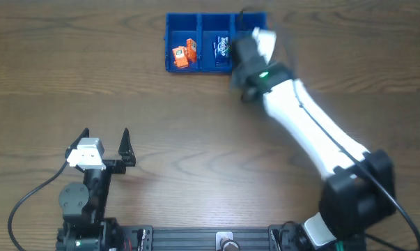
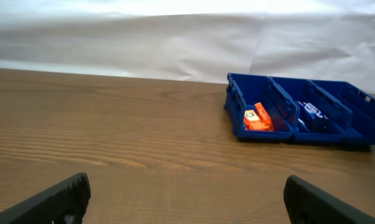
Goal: Sort Candies Into Trays
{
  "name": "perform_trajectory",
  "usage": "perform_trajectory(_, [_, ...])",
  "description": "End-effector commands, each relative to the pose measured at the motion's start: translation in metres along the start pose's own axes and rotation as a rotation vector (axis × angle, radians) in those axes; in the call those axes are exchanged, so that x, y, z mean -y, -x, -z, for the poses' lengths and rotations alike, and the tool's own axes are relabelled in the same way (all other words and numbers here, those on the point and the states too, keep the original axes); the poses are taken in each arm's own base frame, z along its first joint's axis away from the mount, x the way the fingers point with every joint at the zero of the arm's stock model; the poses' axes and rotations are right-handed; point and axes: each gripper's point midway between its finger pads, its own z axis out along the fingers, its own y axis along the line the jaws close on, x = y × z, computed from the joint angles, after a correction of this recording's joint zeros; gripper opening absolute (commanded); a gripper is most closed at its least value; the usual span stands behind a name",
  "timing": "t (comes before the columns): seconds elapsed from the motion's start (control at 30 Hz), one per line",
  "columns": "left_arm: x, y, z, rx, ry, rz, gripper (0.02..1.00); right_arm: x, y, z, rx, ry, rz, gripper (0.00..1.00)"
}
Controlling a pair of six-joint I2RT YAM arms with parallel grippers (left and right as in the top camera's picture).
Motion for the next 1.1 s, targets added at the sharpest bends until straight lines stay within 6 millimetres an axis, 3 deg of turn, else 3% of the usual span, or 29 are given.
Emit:
perform_trajectory(0.03, [0.001,-0.016,-0.001,-0.047,-0.013,-0.009,0.998,0.012,0.069,0.005,0.175,-0.038,0.102,0.183])
perform_trajectory(0.13, [0.001,-0.016,-0.001,-0.047,-0.013,-0.009,0.996,0.013,0.067,-0.021,0.166,-0.054,0.113,0.185])
perform_trajectory(0.23, [0.001,-0.016,-0.001,-0.047,-0.013,-0.009,0.996,0.010,0.049,-0.048,0.109,-0.058,0.132,0.185])
perform_trajectory(0.47, [0.001,-0.016,-0.001,-0.047,-0.013,-0.009,0.998,0.011,0.024,-0.087,0.036,-0.079,0.155,0.191])
perform_trajectory(1.1, [0.001,-0.016,-0.001,-0.047,-0.013,-0.009,0.998,0.006,0.021,-0.095,0.030,-0.053,0.151,0.205])
